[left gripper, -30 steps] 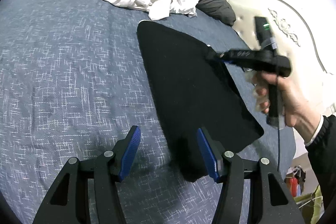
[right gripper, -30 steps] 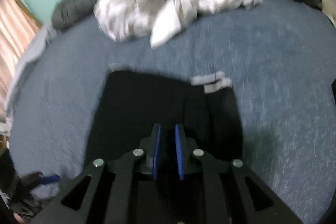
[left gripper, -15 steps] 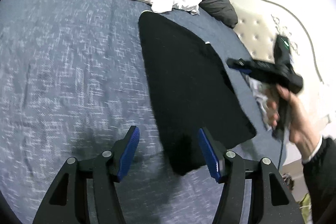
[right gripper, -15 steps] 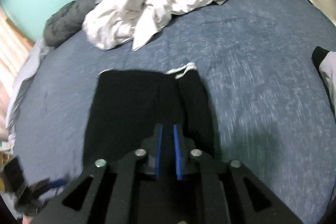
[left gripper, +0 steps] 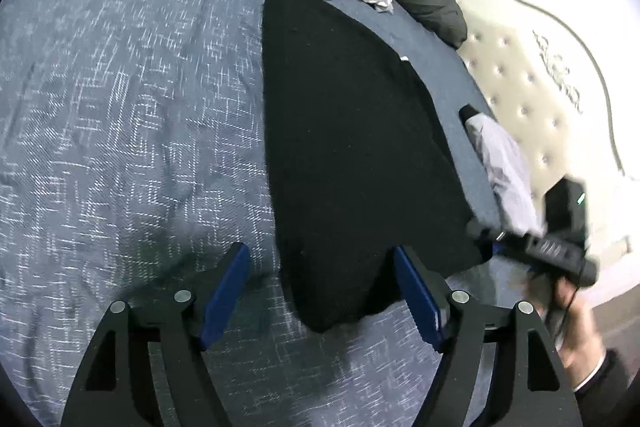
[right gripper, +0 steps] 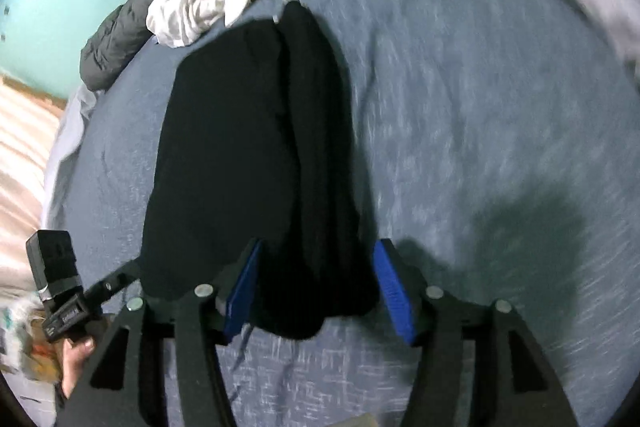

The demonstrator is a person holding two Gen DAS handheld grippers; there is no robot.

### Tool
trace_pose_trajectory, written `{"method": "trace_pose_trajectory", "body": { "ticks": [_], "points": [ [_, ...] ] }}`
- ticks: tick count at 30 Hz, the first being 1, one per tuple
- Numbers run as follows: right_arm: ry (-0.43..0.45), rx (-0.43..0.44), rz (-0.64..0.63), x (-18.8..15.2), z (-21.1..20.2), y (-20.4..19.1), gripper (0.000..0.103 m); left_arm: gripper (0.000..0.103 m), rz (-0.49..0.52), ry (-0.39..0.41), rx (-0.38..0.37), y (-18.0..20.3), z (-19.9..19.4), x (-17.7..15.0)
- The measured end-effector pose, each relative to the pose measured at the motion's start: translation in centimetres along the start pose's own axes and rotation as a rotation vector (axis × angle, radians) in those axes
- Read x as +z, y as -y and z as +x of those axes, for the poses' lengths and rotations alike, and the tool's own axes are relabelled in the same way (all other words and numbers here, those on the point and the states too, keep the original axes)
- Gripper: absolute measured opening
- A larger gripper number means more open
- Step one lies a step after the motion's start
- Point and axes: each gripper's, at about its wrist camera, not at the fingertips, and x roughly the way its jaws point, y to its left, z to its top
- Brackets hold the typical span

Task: Fold clothes
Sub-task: 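Grasp the folded sweatshirt edge with both grippers, then lift the folded sweatshirt with both grippers and carry it toward the headboard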

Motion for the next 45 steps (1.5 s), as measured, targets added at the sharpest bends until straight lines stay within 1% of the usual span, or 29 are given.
{"method": "trace_pose_trajectory", "body": {
  "ticks": [4,7,12,14,19,21,23,24,27,28,31,33,35,37,39,41,45],
  "points": [
    [-0.016,0.004,-0.005,-0.8,1.7,0.3,0.065,0.077,-0.033,-0.023,-0.045,-0.6,0.6,0.1],
    [-0.019,-0.004,-0.028,-0.6,2.3,0.0,0.065,0.077,-0.050,-0.039,-0.076,-0.8,1.4,0.3],
    [-0.016,-0.053,-0.100,-0.2,2.9,-1.7,0.064,0.077,0.000,-0.049,-0.057,0.4,2.4,0.2],
    [-0.015,-0.059,-0.117,-0.2,3.2,-2.2,0.059,0.077,0.013,-0.054,-0.051,0.8,2.9,0.1],
    [-0.009,-0.024,-0.128,-0.4,3.5,-2.2,0.056,0.074,0.024,-0.050,-0.056,0.7,3.1,0.2],
    [-0.010,-0.007,-0.139,-0.4,3.4,-2.1,0.052,0.074,0.030,-0.048,-0.051,0.8,3.1,0.2],
    [-0.010,0.003,-0.155,-0.5,3.2,-2.2,0.040,0.073,0.036,-0.047,-0.046,0.9,3.2,0.3],
    [-0.010,0.011,-0.162,-0.6,2.9,-2.2,0.036,0.073,0.039,-0.046,-0.044,0.9,3.3,0.3],
    [-0.008,-0.002,-0.180,-0.7,2.9,-2.6,0.035,0.073,0.048,-0.043,-0.036,1.0,3.4,0.4],
    [-0.007,-0.007,-0.185,-0.7,3.1,-2.7,0.038,0.073,0.051,-0.042,-0.034,1.1,3.4,0.4],
    [0.005,-0.004,-0.188,-0.8,3.4,-2.8,0.038,0.073,0.069,-0.036,-0.021,1.3,3.4,0.4],
    [0.022,-0.006,-0.193,-1.1,3.3,-2.8,0.036,0.069,0.088,-0.029,-0.009,1.6,3.3,0.3],
    [0.042,-0.005,-0.199,-1.2,3.0,-2.9,0.027,0.065,0.106,-0.021,0.002,1.9,3.2,0.2],
    [0.061,-0.005,-0.208,-1.4,2.5,-2.9,0.024,0.062,0.125,-0.009,0.013,2.4,2.9,0.2],
    [0.080,-0.004,-0.218,-1.4,1.8,-2.8,0.022,0.058,0.154,0.009,0.021,3.0,2.3,0.2],
    [0.103,0.001,-0.233,-1.2,0.8,-3.0,0.021,0.056,0.183,0.032,0.030,3.9,1.4,0.3],
    [0.156,0.013,-0.275,-0.6,-1.9,-3.4,0.020,0.054,0.200,0.062,0.040,5.8,-0.2,1.0]
  ]
}}
